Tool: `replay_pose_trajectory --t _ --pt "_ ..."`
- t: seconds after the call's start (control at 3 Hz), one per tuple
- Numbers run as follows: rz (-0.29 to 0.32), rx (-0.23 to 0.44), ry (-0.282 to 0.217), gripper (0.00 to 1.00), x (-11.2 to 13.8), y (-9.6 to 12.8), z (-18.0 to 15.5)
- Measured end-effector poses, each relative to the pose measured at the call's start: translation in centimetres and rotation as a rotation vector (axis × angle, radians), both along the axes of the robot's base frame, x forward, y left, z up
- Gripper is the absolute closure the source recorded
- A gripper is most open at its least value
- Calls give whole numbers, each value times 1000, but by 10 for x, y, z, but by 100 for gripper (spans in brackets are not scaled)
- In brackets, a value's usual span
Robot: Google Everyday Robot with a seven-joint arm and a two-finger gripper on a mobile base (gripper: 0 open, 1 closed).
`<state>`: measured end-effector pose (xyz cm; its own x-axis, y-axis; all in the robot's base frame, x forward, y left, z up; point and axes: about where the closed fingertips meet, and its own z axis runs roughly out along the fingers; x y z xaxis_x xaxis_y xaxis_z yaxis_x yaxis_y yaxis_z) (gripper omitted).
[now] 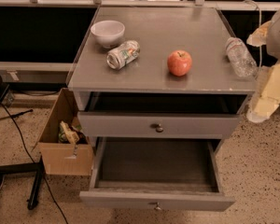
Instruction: Place water bottle into middle drawer
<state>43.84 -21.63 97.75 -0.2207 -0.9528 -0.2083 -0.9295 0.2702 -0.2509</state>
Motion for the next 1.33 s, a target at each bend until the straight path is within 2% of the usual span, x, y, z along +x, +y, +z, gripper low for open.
replay_pose_trajectory --t 0.33,0.67,1.33 --pt "-5 4 -14 0 3 1 2" --pt "-37 25 -64 0 23 2 4" --pt "-212 133 -177 0 117 9 -2"
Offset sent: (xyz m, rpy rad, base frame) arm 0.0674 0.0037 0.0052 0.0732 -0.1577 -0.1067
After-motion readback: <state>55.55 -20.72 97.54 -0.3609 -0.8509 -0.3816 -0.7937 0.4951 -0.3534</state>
